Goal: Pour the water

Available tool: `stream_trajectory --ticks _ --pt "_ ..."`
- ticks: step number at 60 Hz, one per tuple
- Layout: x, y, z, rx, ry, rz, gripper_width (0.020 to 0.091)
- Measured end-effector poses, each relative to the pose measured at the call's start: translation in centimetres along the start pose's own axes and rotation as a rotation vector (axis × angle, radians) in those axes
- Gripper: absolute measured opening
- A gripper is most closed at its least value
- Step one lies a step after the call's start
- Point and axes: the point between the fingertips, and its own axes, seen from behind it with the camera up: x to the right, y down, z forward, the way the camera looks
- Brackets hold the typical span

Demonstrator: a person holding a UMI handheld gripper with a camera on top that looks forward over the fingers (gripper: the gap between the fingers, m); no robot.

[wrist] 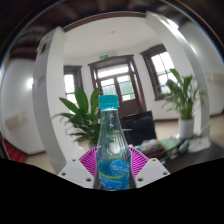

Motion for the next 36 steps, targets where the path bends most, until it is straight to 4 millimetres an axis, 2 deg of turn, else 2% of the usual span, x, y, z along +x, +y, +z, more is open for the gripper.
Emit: stream_trajectory --ticks 4,7,8,14,15,17,24,25,30,32,33,36 --pt "3.9 -1.2 1.0 -0.005 0.077 -0.140 0.0409" --pt "7.8 -1.6 1.8 -0.013 0.143 -0.207 0.0408" --pt "8.5 -1.3 0.9 -0.017 0.162 -0.227 0.0409" --pt "16.7 -1.4 2.5 -0.026 0.270 -0.254 0.0427" --pt "18.0 -1.2 2.8 -0.025 0.285 -0.248 0.0426" --pt "19.5 -0.4 1.7 -0.027 0.313 -0.236 0.0426" --pt "27.8 2.9 3.1 -0.072 0.404 -0.218 0.0426" --pt "27.7 3.3 2.4 -0.081 0.418 -0.218 0.0426" --pt "30.6 5.8 2.6 -0.126 0.459 -0.207 0.0428" --pt "31.3 6.8 2.8 -0.133 0.462 -0.194 0.0428" --pt "32.4 7.3 3.8 -0.134 0.457 -0.186 0.0427" --pt "32.5 8.8 3.6 -0.146 0.453 -0.168 0.0427"
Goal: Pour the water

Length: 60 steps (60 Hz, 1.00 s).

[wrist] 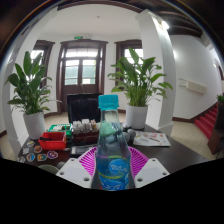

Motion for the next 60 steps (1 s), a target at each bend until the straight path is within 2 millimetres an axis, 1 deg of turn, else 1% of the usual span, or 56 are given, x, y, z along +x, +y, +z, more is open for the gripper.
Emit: stream_trajectory --ticks 3,4,6,7,8,9,14,20,24,27,29,30,32,34,37,44,52,60 --pt "-0.2 1.2 0.6 -0.009 -0.013 0.006 0.0428" --pt "-0.3 1.6 1.2 -0.010 -0.018 0.008 0.0442" --pt "-0.4 2.2 1.5 -0.006 -0.025 0.010 0.0455" --pt "-0.4 1.6 1.4 0.031 -0.024 0.012 0.0442" --pt "-0.3 1.5 1.4 0.043 -0.022 0.013 0.0444" --pt "-0.3 1.8 1.3 0.038 -0.022 0.018 0.0444" --pt "-0.1 1.7 1.2 0.045 -0.019 0.043 0.0444" --pt "0.3 1.8 1.1 0.054 -0.010 0.079 0.0474" --pt "0.5 1.8 0.8 0.053 -0.009 0.109 0.0528" --pt "0.7 1.9 0.6 0.047 -0.010 0.134 0.0556" --pt "0.7 2.2 0.4 0.037 -0.016 0.147 0.0606" --pt "0.6 2.3 0.2 0.031 -0.020 0.151 0.0667" --pt "0.6 2.5 -0.2 0.020 -0.026 0.157 0.0757" --pt "0.7 2.6 -0.6 0.016 -0.035 0.161 0.0786" --pt "0.6 2.8 -1.8 0.010 -0.043 0.164 0.0811" --pt "0.2 3.3 -5.1 0.001 -0.071 0.133 0.0810" --pt "-0.6 4.6 -9.7 -0.045 -0.118 0.068 0.0815" --pt "-1.3 4.2 -14.6 -0.060 -0.171 0.020 0.0818"
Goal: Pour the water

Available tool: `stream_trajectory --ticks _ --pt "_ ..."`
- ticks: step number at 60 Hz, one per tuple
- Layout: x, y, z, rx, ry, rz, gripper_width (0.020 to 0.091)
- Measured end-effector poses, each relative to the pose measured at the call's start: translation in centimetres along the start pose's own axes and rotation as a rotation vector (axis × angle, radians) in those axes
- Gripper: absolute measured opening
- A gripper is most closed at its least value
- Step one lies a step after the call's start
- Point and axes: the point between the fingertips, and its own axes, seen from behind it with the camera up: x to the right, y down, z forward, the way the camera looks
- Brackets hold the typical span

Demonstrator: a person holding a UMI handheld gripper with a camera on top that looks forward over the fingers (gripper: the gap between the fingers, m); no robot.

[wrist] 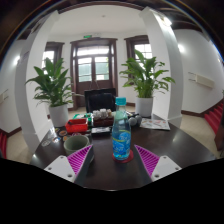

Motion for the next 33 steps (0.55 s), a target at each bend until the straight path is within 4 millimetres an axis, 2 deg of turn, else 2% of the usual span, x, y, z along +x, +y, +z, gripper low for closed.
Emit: stream_trajectory --ticks 5,15,25,33 --pt "-0.7 0.0 -2.6 -0.019 -0.018 -0.048 0.0817" --pt "-1.6 -0.5 -6.1 -0.013 -0.046 -0.108 0.0808" --pt "-1.7 -1.0 -7.7 -0.008 -0.067 -0.090 0.0805" --pt "-1.8 -1.2 -8.0 -0.004 -0.072 -0.082 0.0801"
